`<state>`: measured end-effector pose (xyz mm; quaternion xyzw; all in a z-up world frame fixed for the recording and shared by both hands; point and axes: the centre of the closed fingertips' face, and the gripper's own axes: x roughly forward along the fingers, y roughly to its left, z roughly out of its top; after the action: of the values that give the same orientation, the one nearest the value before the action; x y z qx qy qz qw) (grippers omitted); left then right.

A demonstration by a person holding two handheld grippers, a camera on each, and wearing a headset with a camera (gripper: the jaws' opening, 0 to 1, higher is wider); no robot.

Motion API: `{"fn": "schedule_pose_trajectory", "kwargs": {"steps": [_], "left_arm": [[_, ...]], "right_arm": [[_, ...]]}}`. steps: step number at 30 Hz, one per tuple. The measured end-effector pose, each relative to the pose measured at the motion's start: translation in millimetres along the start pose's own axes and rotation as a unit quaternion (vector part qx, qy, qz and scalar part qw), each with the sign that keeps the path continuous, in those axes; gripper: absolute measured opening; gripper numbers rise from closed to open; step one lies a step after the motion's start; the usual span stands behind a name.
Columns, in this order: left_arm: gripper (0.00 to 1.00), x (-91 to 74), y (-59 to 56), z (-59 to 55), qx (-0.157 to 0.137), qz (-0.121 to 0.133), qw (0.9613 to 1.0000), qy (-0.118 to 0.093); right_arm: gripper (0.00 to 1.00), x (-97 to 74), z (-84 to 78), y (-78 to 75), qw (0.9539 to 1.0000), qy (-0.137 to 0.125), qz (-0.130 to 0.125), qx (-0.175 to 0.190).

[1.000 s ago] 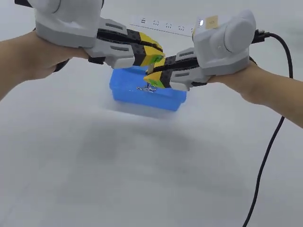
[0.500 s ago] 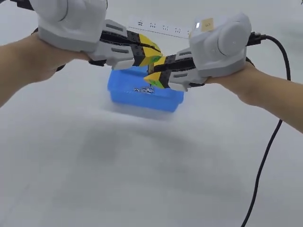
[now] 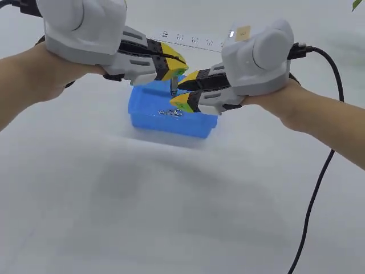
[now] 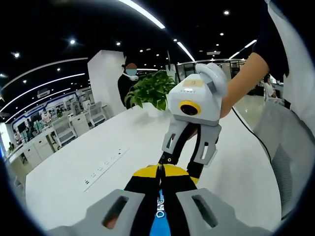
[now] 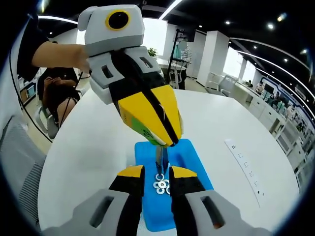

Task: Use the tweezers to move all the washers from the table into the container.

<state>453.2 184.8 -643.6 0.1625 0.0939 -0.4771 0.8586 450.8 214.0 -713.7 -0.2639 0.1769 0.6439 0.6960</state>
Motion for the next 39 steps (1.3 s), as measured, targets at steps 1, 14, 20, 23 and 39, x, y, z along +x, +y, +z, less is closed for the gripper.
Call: {"fn": "schedule_pose_trajectory", "kwargs": {"steps": [1,14,20,23,39], "left_arm": [[0.04,-0.3,-0.1,0.5,0.000,0.000,1.0000,0.000],[0.04,-2.3,-2.9,5.0,0.004,-0.003,1.0000,-0.002],[0.04,-0.4,-7.7,6.3,0.007,-0.013,0.9999,-0.004],[0.04,-0.8,-15.4,11.4,0.010,-0.030,0.9994,-0.016],[0.04,-23.2,-30.7,27.7,0.006,-0.079,0.9945,-0.068]], "right_arm": [[0.21,-0.6,-0.2,0.3,1.0000,0.001,0.000,0.001],[0.23,-13.4,-3.7,-1.0,0.9998,-0.002,-0.016,0.014],[0.23,-14.2,-4.4,1.1,0.9997,-0.007,-0.015,0.018],[0.18,-13.5,-3.1,4.4,0.9999,-0.012,-0.005,0.009],[0.09,-19.6,8.7,20.7,0.9982,-0.044,0.037,-0.013]]}}
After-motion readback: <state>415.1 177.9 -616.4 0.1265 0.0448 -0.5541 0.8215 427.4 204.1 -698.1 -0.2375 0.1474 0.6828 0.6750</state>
